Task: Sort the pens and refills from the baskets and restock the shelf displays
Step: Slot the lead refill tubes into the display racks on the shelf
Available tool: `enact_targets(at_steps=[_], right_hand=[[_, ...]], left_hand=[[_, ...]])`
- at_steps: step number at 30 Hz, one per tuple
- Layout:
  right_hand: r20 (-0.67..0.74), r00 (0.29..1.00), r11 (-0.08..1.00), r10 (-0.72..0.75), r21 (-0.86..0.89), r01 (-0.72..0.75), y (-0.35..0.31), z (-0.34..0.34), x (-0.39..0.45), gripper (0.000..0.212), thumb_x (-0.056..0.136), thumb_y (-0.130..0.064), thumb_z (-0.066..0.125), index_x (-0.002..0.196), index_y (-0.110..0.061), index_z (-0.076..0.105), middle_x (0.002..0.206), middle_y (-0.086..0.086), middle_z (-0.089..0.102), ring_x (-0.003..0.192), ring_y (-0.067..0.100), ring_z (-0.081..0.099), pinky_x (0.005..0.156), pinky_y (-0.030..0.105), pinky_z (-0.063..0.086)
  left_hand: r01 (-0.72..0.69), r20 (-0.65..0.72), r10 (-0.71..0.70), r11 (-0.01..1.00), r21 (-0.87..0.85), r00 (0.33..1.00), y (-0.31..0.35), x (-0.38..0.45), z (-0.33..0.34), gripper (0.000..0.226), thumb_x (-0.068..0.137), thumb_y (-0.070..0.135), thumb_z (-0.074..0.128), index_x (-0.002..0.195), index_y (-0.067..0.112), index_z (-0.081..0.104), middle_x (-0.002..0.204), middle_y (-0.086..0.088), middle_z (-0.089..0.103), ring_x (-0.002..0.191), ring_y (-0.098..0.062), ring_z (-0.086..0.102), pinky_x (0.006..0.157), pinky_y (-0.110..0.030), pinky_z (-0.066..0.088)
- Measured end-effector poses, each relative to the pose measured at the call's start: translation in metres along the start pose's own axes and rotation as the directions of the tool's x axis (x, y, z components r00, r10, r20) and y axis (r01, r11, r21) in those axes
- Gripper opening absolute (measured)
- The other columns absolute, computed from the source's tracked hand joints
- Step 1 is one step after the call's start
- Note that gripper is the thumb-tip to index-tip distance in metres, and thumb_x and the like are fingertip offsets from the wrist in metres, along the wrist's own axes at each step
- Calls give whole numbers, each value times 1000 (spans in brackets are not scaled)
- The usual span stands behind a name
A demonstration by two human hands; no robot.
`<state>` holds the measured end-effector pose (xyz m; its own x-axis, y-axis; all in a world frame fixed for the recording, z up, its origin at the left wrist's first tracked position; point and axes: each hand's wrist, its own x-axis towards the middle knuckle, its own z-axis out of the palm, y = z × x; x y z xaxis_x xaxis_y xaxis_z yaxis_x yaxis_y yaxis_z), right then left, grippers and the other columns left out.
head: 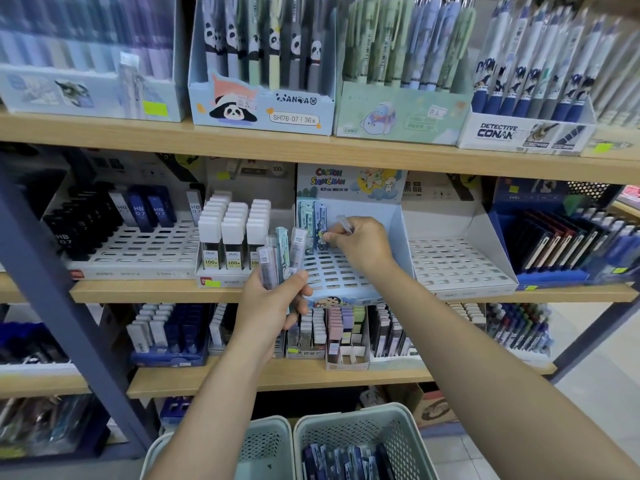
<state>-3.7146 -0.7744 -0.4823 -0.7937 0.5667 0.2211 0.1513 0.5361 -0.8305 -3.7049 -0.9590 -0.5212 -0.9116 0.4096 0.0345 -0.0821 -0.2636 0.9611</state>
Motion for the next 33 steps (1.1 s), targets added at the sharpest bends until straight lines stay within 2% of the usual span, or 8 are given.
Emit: enact_targets(at_steps=[5, 8, 10, 14, 17, 21, 26, 33], right_hand=[[-67, 995, 995, -80, 57, 84, -16, -15, -16, 22, 91, -23, 71, 75, -8, 71, 71, 2, 66, 53, 4, 50, 57, 26, 41], [117, 992, 963, -39, 268, 6, -36, -29, -41, 26, 95, -30, 67, 77, -11, 72, 63, -6, 68, 39, -2, 47, 44, 13, 33], [254, 967, 965, -22, 259, -46, -42, -30, -54, 21, 92, -31, 70, 82, -12, 71, 53, -14, 61, 36, -3, 46, 39, 10, 31], [339, 936, 972, -90, 236, 8, -38, -22, -66, 21, 87, -17, 76, 74, -10, 62, 48, -15, 51, 39, -1, 45, 42, 7, 32], [292, 954, 963, -66, 269, -15, -38, -20, -67, 17, 92, -16, 71, 79, -7, 65, 44, -16, 50, 37, -1, 45, 42, 8, 32], [222, 975, 927, 6, 365, -89, -33, -19, -63, 22, 91, -24, 70, 99, -4, 70, 51, -13, 49, 38, 5, 32, 42, 23, 26], [208, 978, 849, 6, 516, -116, -24, -16, -65, 16, 97, -20, 63, 91, -6, 63, 43, -11, 47, 35, 9, 23, 45, 26, 16], [276, 960, 779, -40, 611, -144, 4, -32, -79, 9, 93, -17, 67, 99, -12, 72, 64, 7, 59, 36, 10, 25, 40, 20, 19]], left_hand=[[0, -4, 0, 1000, -9, 1000, 0, 0, -1, 24, 94, 13, 69, 112, 5, 57, 75, -6, 70, 53, -18, 54, 39, -22, 29], [2, -10, -3, 999, -38, 1000, 4, -2, 1, 24, 92, 15, 71, 112, 9, 59, 80, -6, 73, 54, -18, 57, 39, -21, 31], [14, -22, -16, 997, -70, 1000, 5, -3, 3, 24, 91, 15, 73, 112, 13, 61, 82, -6, 75, 55, -16, 58, 40, -20, 33], [23, -53, -25, 999, -31, 998, 6, -5, 5, 24, 90, 16, 74, 111, 13, 63, 84, -4, 77, 55, -13, 61, 41, -20, 36], [34, -34, -35, 999, -35, 999, 9, -7, 4, 17, 93, 19, 71, 109, 14, 65, 82, -4, 77, 54, -13, 60, 41, -20, 36], [35, -39, -36, 999, -40, 999, 14, -7, 1, 12, 94, 18, 69, 105, 13, 65, 80, -5, 76, 54, -15, 58, 40, -20, 33], [31, -60, -33, 999, -33, 998, 16, -7, -2, 7, 94, 16, 69, 100, 13, 67, 76, -3, 74, 50, -12, 54, 40, -19, 32], [16, -57, -19, 999, -47, 998, 16, -9, -3, 9, 92, 17, 71, 96, 11, 65, 71, -3, 67, 49, -12, 50, 41, -20, 33]])
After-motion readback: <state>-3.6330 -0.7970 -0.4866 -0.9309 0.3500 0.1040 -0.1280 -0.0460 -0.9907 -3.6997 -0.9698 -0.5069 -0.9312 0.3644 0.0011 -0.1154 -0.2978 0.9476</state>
